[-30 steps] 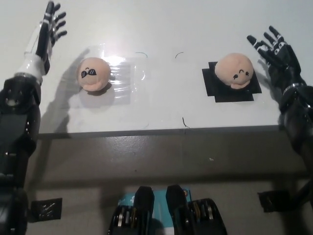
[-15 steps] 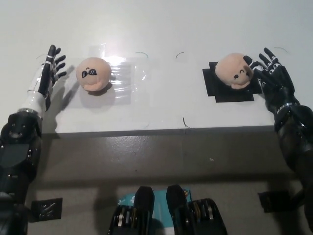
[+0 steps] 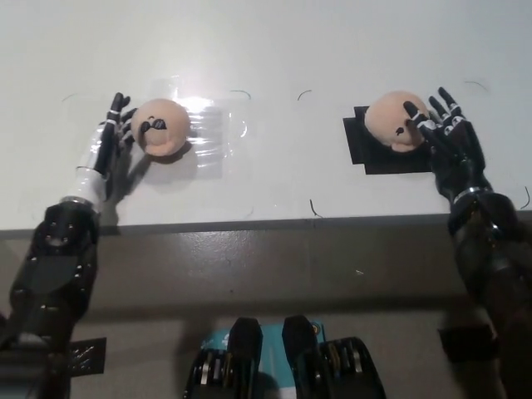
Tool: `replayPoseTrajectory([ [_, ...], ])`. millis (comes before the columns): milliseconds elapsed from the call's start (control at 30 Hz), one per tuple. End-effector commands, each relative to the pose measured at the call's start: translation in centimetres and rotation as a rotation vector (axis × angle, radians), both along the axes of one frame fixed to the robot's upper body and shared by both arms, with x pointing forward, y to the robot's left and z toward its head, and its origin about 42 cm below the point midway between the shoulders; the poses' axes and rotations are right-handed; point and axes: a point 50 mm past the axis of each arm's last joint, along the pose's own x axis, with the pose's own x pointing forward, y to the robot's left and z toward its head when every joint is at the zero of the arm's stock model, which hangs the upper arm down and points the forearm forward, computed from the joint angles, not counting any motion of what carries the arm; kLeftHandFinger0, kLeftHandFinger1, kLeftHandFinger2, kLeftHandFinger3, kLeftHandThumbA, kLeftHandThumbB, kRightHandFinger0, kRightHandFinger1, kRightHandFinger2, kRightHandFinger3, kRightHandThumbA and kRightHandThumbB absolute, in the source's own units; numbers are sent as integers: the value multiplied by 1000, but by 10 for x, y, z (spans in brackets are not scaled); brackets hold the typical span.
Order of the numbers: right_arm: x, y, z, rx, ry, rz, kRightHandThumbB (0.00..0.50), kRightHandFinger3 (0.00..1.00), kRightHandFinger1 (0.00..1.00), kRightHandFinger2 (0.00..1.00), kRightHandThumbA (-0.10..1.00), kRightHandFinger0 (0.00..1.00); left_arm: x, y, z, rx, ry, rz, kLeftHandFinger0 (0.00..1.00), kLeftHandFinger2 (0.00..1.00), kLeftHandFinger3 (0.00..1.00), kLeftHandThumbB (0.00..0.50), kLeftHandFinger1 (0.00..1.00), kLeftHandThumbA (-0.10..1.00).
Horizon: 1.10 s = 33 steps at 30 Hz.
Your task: Use both hands to push two dumpling toys together to the middle
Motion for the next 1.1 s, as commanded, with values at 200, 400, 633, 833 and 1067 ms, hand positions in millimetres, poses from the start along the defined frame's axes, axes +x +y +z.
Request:
replayPoseTrajectory([
  [200, 4, 66, 7, 86, 27, 93, 225, 1000, 1000, 1000, 1000, 1000, 22, -71, 36, -14, -61, -86, 1000, 1000, 1000, 373, 1000, 1000],
  [400, 6, 87, 15, 100, 13, 115, 221, 1000, 1000, 1000, 1000, 1000, 20, -90, 35, -39, -73, -106, 1000, 1000, 1000, 348, 1000, 1000],
  [633, 8, 106, 25, 125, -12, 134, 235, 1000, 1000, 1000, 1000, 1000, 21, -98, 35, -96, -60, -121, 1000, 1000, 1000, 364, 1000, 1000],
  [833, 6, 114, 23, 115, -17, 160, 233, 1000, 1000, 1000, 1000, 1000, 20, -104, 36, -112, -71, -119, 1000, 1000, 1000, 374, 1000, 1000],
  [1067, 5, 122, 26, 132, -20, 175, 243, 1000, 1000, 1000, 1000, 1000, 22, -104, 38, -105, -69, -122, 1000, 1000, 1000, 370, 1000, 1000],
])
